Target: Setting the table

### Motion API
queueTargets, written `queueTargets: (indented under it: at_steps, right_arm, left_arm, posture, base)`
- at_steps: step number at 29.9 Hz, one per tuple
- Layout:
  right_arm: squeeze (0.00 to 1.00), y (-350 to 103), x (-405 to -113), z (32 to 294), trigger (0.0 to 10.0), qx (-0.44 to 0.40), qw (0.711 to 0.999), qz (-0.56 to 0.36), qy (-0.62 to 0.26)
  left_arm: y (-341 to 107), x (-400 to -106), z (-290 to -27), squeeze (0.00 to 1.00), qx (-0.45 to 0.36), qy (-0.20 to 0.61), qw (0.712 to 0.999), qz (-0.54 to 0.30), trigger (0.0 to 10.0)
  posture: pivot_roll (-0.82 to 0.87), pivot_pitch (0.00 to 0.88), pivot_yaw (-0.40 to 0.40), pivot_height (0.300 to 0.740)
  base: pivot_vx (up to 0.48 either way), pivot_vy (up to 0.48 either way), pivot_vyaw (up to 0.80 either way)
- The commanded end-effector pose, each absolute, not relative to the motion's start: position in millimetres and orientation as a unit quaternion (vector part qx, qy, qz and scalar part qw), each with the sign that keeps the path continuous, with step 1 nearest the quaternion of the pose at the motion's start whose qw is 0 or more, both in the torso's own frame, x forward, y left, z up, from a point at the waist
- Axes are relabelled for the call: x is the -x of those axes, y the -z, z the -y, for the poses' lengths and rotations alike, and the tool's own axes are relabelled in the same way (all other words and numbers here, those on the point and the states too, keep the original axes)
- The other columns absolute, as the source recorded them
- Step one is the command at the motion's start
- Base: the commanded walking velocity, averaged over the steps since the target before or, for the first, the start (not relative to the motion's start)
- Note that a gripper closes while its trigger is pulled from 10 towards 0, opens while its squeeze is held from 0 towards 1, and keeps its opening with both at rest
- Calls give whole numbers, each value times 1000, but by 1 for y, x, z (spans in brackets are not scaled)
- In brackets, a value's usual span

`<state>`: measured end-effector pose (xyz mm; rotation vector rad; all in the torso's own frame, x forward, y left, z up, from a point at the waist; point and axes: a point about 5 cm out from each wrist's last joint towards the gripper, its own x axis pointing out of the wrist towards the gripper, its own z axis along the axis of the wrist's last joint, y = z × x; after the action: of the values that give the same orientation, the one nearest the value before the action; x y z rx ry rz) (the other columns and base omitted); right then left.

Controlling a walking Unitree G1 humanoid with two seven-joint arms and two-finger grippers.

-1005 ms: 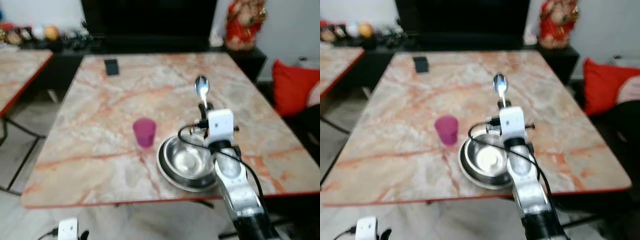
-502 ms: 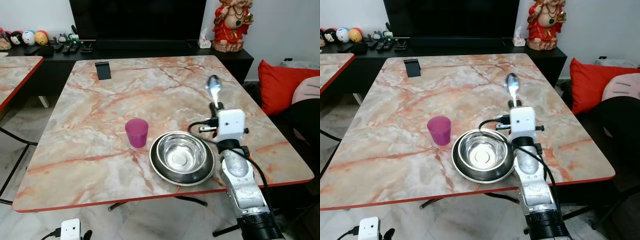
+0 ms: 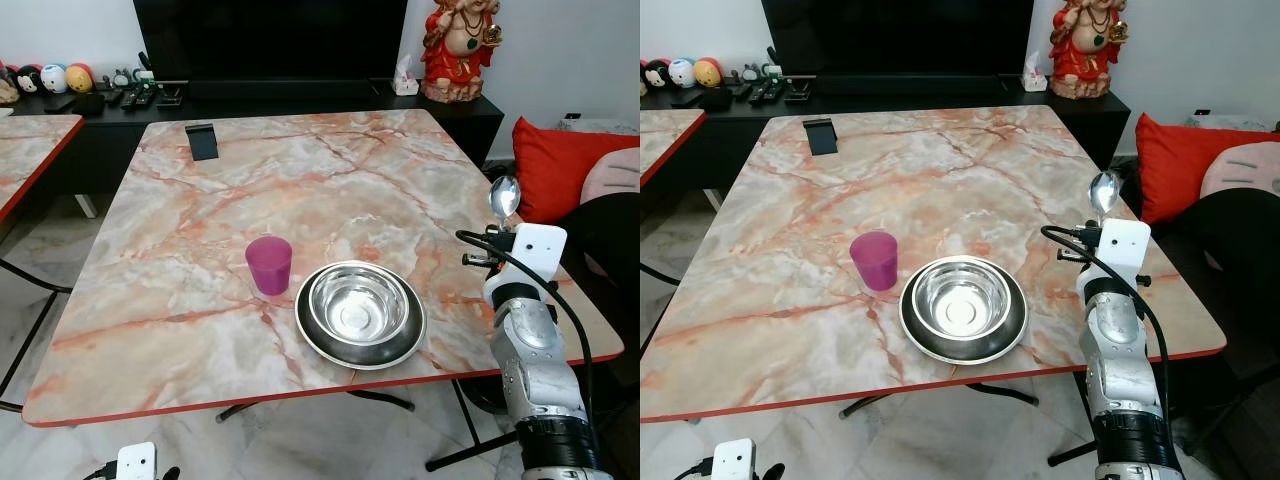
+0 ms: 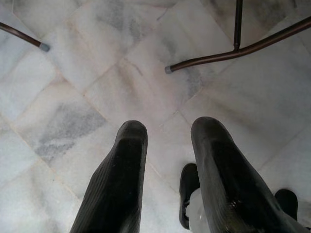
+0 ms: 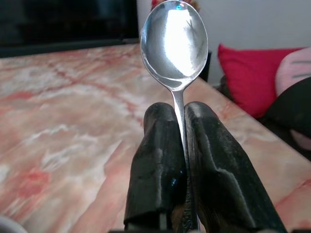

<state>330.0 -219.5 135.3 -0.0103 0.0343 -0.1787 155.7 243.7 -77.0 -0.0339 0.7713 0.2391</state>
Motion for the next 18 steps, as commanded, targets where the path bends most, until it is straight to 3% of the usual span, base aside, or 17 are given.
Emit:
queueTargets:
  at_steps: [1,8,18]
  right_arm:
    - [0,-143,-336,222,10000,14,997,-21,77]
    - [0,-125,-338,227,10000,73,990,-106,56]
    - [0,-121,-347,227,10000,58,983,-173,32]
  left_arm:
    - [78,-151,-247,0,12,-117,915,-386,10000]
    - [78,-154,-247,0,14,-116,916,-385,10000]
    - [78,-152,-247,0,16,-119,915,-386,10000]
  posture:
    - [-48,0,6,740]
    - [-49,0,6,740]
    - [-43,0,1,740]
  base:
    - [0,0,0]
    - [0,0,0]
    - [0,0,0]
